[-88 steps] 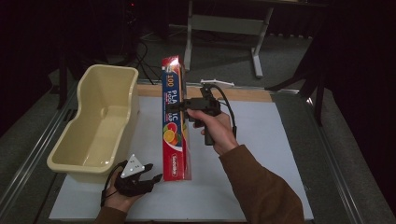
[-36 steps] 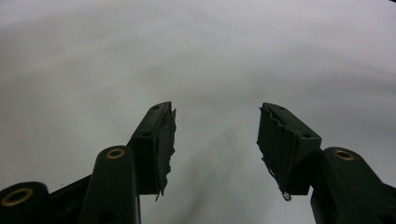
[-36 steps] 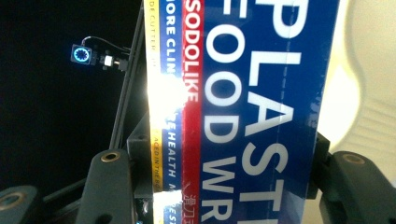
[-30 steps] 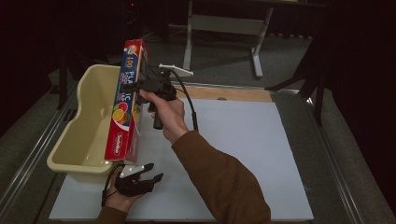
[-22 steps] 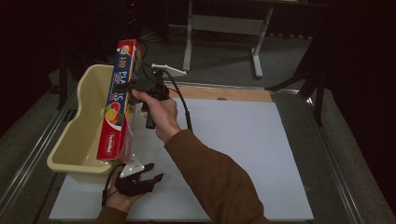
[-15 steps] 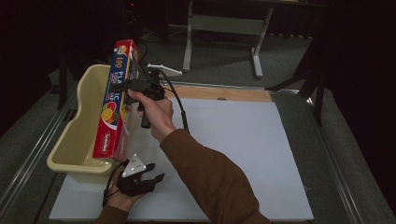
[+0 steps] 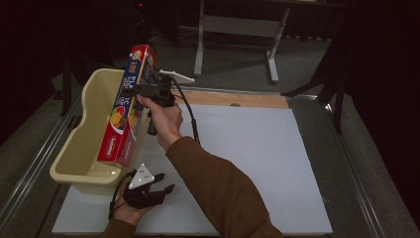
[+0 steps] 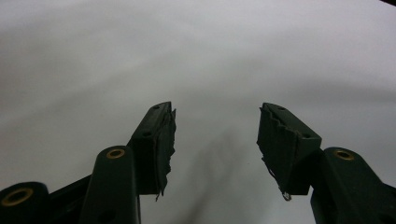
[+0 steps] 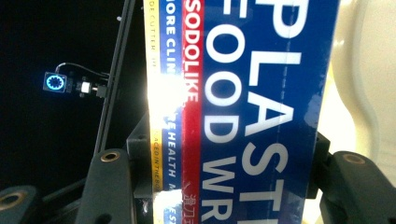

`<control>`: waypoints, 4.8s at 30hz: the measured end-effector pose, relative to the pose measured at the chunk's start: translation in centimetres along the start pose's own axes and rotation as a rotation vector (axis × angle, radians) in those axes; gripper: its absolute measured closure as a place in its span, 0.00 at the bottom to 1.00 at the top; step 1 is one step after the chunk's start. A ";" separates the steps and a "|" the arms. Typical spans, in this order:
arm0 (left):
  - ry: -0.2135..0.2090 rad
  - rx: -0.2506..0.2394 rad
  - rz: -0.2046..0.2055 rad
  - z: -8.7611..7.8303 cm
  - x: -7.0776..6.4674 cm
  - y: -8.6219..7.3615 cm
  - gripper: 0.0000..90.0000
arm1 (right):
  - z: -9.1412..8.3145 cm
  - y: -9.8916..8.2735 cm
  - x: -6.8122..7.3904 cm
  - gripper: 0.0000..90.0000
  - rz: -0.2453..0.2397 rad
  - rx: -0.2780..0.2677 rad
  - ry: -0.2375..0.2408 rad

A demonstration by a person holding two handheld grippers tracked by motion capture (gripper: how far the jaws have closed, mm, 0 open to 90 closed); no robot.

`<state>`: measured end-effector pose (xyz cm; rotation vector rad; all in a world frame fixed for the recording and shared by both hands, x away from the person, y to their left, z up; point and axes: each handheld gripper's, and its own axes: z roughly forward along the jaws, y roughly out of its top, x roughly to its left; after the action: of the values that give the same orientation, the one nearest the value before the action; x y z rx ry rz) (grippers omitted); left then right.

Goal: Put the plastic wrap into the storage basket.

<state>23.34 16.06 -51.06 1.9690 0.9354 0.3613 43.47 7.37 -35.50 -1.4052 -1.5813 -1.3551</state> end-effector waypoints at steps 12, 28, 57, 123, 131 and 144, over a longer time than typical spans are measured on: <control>-0.010 -0.009 0.004 -0.1 0.0 0.0 0.51 | 2.0 -0.1 -1.1 0.46 0.053 0.015 0.000; -0.010 -0.024 0.008 -0.4 0.2 0.0 0.51 | 5.0 -1.1 -1.7 0.46 0.059 0.030 -0.035; -0.007 -0.036 -0.001 -0.7 0.2 -0.1 0.51 | 6.4 -1.6 -2.2 0.36 0.090 0.074 -0.210; 0.062 -0.036 0.011 -1.0 0.4 0.2 0.47 | -26.4 -12.5 -15.6 0.36 -0.942 -0.024 -0.535; 0.069 -0.050 0.013 -1.3 0.4 0.2 0.47 | -29.6 -13.9 -17.0 0.31 -0.949 -0.133 -0.569; 0.071 -0.039 0.034 -0.9 0.0 0.4 0.45 | -31.1 -16.9 -18.6 0.19 -0.971 -0.150 -0.622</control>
<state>22.97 16.52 -50.23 1.9490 0.9335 0.4684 26.43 -26.36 -48.61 -1.2294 -2.8665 -1.6392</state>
